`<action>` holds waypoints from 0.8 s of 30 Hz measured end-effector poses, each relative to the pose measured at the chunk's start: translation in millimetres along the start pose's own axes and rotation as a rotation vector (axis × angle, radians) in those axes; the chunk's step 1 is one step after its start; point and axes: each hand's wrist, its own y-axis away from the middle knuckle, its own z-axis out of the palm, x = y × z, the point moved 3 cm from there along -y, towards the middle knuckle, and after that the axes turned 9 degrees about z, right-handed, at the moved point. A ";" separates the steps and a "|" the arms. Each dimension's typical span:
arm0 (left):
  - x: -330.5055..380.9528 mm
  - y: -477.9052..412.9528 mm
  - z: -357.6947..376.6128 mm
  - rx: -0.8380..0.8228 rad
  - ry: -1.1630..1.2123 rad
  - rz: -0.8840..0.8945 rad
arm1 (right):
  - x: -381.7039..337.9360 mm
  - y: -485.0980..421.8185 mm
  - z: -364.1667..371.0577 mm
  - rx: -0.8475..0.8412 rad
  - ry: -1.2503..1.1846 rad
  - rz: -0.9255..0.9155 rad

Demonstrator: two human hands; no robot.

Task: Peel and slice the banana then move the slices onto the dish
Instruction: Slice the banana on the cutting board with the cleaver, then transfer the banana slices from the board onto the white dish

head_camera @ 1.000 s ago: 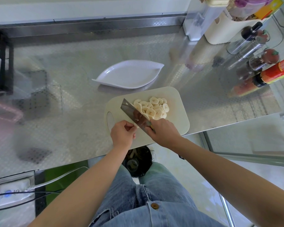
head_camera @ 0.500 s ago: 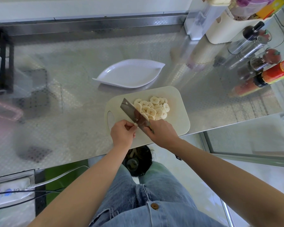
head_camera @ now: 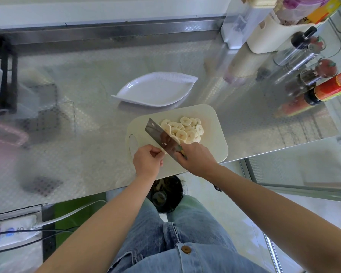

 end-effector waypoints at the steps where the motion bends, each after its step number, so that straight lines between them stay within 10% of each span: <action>1: -0.3 -0.1 0.1 0.001 0.002 0.000 | -0.2 -0.3 0.1 -0.006 0.003 0.002; 24: -1.1 -3.3 -1.1 0.005 -0.163 0.089 | 5.0 3.0 -12.4 0.047 -0.195 0.100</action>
